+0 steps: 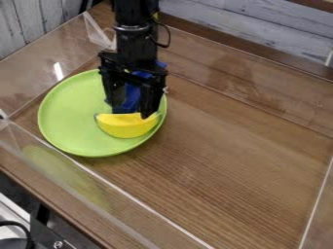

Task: Remove the banana from inside the green plate and put it on the table

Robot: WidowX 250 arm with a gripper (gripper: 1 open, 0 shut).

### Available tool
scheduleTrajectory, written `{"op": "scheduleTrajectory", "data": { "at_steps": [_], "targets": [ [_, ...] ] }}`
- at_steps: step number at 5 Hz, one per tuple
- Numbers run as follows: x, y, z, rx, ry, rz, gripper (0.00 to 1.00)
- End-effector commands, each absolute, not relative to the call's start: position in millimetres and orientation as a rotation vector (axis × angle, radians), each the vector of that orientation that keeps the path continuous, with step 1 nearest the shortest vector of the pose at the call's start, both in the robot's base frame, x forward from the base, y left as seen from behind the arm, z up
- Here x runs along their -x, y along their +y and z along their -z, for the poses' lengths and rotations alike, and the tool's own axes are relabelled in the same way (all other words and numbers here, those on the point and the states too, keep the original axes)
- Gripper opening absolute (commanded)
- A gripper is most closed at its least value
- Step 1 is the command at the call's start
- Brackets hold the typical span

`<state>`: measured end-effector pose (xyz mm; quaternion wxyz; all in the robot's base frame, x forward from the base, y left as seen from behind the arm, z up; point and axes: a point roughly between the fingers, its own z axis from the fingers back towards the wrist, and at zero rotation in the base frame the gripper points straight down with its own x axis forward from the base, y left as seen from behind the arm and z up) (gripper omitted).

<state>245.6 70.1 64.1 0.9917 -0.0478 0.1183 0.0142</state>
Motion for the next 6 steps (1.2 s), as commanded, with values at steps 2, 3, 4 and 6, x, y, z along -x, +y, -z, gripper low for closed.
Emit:
{"op": "scheduleTrajectory", "data": {
  "at_steps": [2,3,4,6],
  "targets": [
    [-252.8,68.0,-61.6,0.082,0.200,0.002,1.00],
    [-253.7,67.7,-55.9,0.083,0.200,0.006,1.00],
    [-254.4,67.7,-50.7,0.084,0.200,0.011,1.00],
    [-255.4,67.7,-41.1,0.085,0.200,0.021,1.00]
  ]
}}
